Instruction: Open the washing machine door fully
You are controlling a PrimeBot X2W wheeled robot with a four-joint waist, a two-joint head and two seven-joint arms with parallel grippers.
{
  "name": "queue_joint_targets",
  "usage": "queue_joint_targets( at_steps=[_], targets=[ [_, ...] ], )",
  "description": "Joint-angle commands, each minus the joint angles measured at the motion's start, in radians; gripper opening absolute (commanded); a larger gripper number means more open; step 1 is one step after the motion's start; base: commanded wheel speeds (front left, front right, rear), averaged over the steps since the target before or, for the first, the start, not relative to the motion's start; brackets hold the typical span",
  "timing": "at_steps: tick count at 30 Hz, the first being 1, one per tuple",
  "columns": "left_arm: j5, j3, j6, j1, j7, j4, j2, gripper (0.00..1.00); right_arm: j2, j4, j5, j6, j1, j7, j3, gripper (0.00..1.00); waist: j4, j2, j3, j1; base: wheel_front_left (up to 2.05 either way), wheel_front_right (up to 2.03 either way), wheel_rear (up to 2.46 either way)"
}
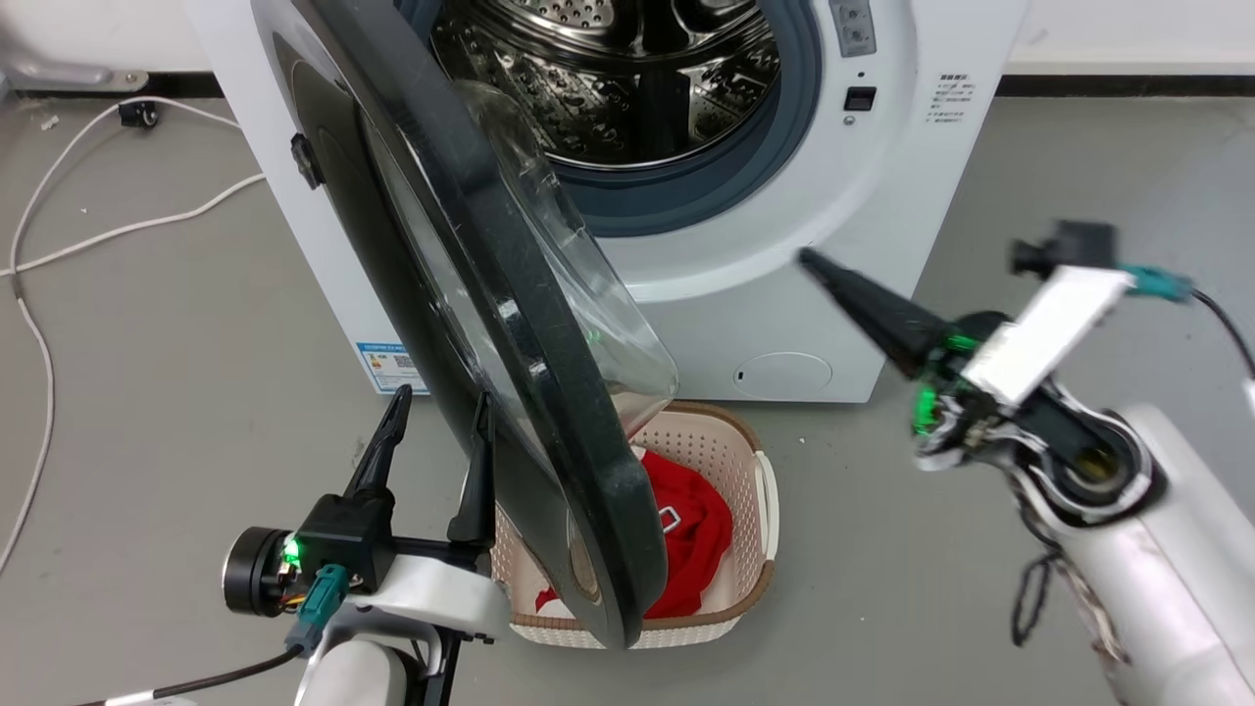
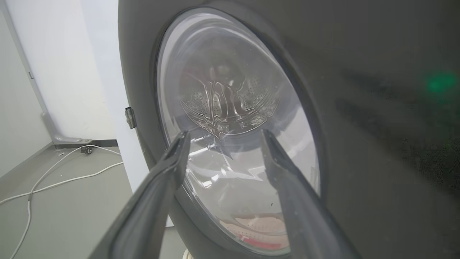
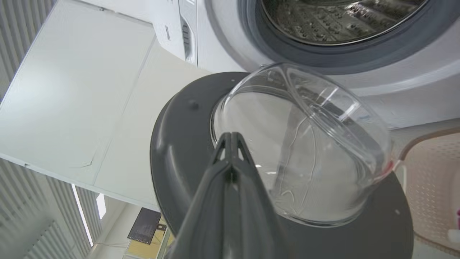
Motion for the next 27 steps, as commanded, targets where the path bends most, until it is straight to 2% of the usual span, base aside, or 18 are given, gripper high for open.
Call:
queue_joint_targets(
  at_steps=[1, 7, 11, 13, 14, 15, 21, 24, 27],
  targets=[
    [-0.004, 0.005, 0.003, 0.014, -0.003, 0.002, -0.001, 1.00, -0.027, -0.026, -0.016, 0.000, 0.053, -0.057, -0.042, 0.00, -0.007, 0.0000, -0.010, 0.0001, 0.00, 0.00, 0.00],
    [-0.004, 0.021, 0.006, 0.039, -0.003, 0.006, -0.001, 1.00, -0.075, -0.124, -0.024, 0.000, 0.248, -0.231, -0.183, 0.00, -0.019, 0.0000, -0.031, 0.0001, 0.00, 0.00, 0.00],
    [-0.004, 0.025, 0.002, 0.052, -0.003, 0.011, -0.001, 1.00, -0.086, -0.170, -0.036, 0.000, 0.356, -0.285, -0.216, 0.01, -0.022, 0.0000, -0.043, 0.0001, 0.00, 0.00, 0.00],
    [-0.005, 0.028, 0.002, 0.059, -0.003, 0.013, -0.001, 1.00, -0.087, -0.188, -0.050, 0.000, 0.417, -0.325, -0.232, 0.43, -0.024, 0.0000, -0.048, 0.0001, 0.00, 0.00, 0.00],
    [-0.006, 0.030, 0.002, 0.061, -0.003, 0.014, -0.001, 1.00, -0.079, -0.200, -0.053, 0.000, 0.443, -0.349, -0.240, 0.88, -0.025, 0.0000, -0.050, 0.0001, 0.00, 0.00, 0.00],
    [-0.007, 0.032, 0.001, 0.062, -0.003, 0.014, -0.001, 1.00, -0.068, -0.209, -0.051, 0.000, 0.466, -0.369, -0.247, 1.00, -0.026, 0.0000, -0.053, 0.0001, 0.00, 0.00, 0.00],
    [-0.010, 0.031, -0.001, 0.078, -0.003, 0.022, -0.001, 1.00, -0.038, -0.245, -0.155, 0.000, 0.574, -0.524, -0.260, 1.00, -0.024, 0.0000, -0.069, 0.0001, 0.00, 0.00, 0.00],
    [-0.013, 0.030, 0.000, 0.080, -0.003, 0.025, -0.001, 1.00, -0.034, -0.239, -0.253, 0.000, 0.612, -0.603, -0.271, 1.00, -0.021, 0.0000, -0.074, 0.0001, 0.00, 0.00, 0.00],
    [-0.013, 0.032, 0.004, 0.079, -0.003, 0.024, -0.001, 1.00, -0.011, -0.232, -0.360, 0.000, 0.617, -0.635, -0.296, 1.00, -0.022, 0.0000, -0.075, 0.0001, 0.00, 0.00, 0.00]
  ],
)
